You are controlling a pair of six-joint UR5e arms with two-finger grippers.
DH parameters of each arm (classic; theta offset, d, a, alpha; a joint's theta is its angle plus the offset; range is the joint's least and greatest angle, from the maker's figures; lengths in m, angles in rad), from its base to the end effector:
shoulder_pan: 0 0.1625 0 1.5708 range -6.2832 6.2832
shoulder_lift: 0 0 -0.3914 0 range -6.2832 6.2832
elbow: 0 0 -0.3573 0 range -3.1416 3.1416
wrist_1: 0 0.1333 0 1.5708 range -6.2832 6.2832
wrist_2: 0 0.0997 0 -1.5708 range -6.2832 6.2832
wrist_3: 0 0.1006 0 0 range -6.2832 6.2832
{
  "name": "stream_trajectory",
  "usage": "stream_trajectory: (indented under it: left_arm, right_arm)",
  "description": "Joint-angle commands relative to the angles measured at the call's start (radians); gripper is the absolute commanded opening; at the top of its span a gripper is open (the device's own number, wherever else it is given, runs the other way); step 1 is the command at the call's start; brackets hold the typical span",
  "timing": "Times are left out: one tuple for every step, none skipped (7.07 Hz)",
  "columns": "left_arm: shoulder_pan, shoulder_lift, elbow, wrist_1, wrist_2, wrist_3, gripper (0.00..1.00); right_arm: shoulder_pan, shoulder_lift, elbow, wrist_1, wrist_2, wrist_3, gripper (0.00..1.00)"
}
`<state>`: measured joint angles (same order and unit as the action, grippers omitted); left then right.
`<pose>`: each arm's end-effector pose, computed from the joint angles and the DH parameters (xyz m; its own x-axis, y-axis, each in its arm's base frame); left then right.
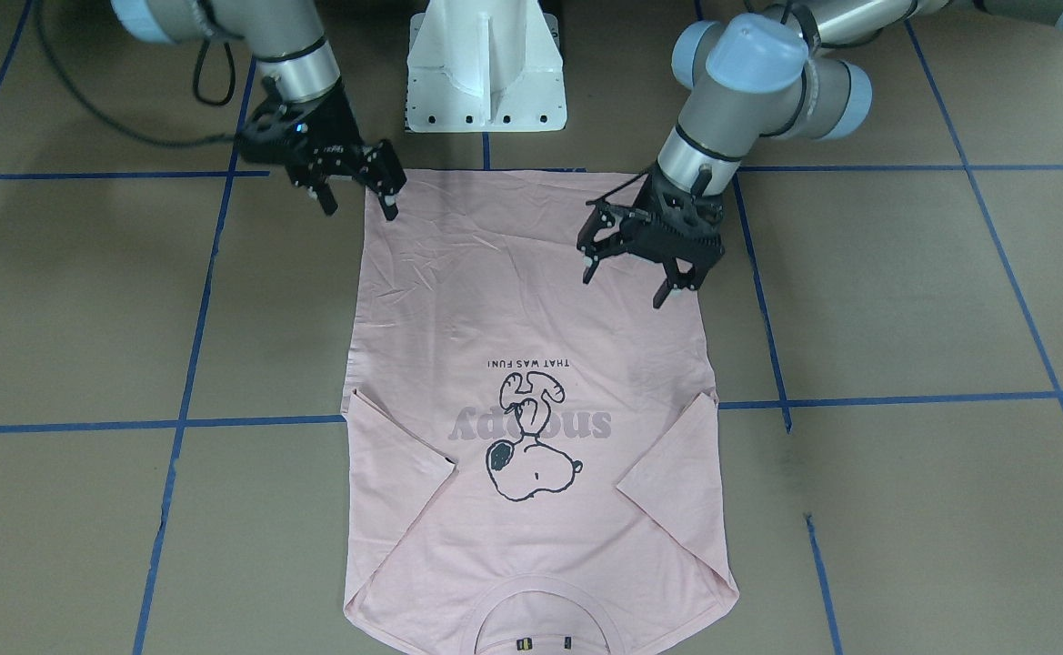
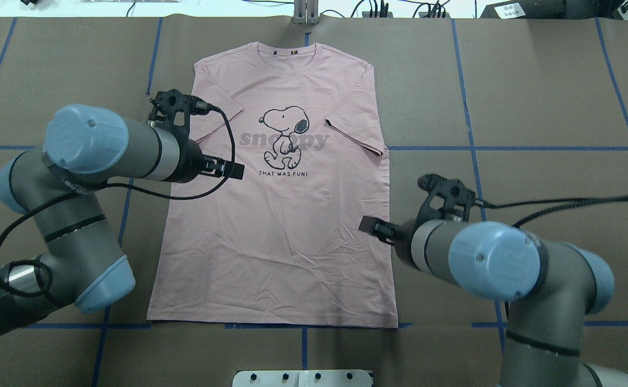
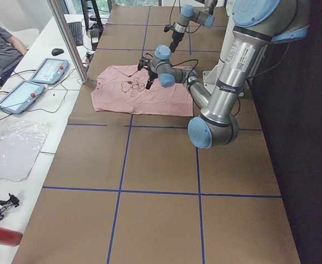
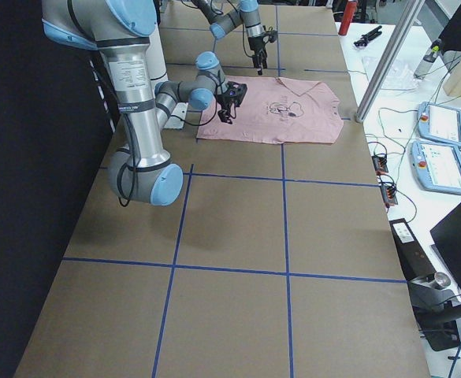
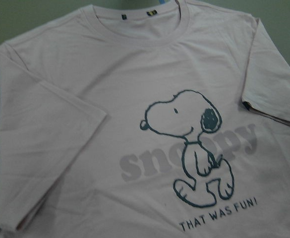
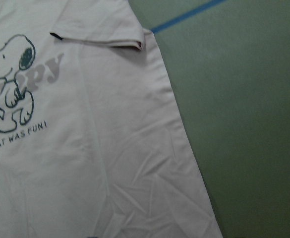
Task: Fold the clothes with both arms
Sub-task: 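Move both grippers down to the shirt hem nearest the robot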
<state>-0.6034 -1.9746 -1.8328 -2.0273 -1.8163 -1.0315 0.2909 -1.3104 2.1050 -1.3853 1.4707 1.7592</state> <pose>0.4042 -0.4108 0.2542 0.4964 0.2629 -0.8273 0.1342 0.9183 0.3723 -0.4281 -0.2778 0.2587 0.4558 0.3310 0.8263 -0.4584 0.8830 -0.1009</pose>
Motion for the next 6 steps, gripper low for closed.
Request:
stream_trajectory:
  left_arm:
    - [0.109, 0.17, -0.141, -0.002, 0.035, -0.181, 1.0]
    - [0.191, 0.231, -0.176, -0.002, 0.114, -0.331, 0.81]
    - [0.267, 0.282, -0.18, -0.023, 0.197, -0.486, 0.65]
    - [0.336, 0.339, -0.18, -0.043, 0.244, -0.534, 0.65]
    - [0.376, 0.376, -0.183, -0.054, 0.271, -0.55, 0.65]
    - [0.389, 0.407, -0.183, -0.054, 0.275, -0.552, 0.65]
  right_arm:
    - [-0.163, -0.059, 0.043, -0.004, -0.118, 0.144, 0.83]
    - [-0.2, -0.069, 0.043, -0.015, -0.147, 0.172, 0.81]
    - [-0.231, -0.07, 0.043, -0.017, -0.188, 0.178, 0.82]
    - [-0.242, -0.07, 0.043, -0.017, -0.194, 0.18, 0.82]
    - [-0.249, -0.07, 0.044, -0.017, -0.205, 0.18, 0.82]
    - [-0.256, -0.07, 0.044, -0.017, -0.216, 0.18, 0.82]
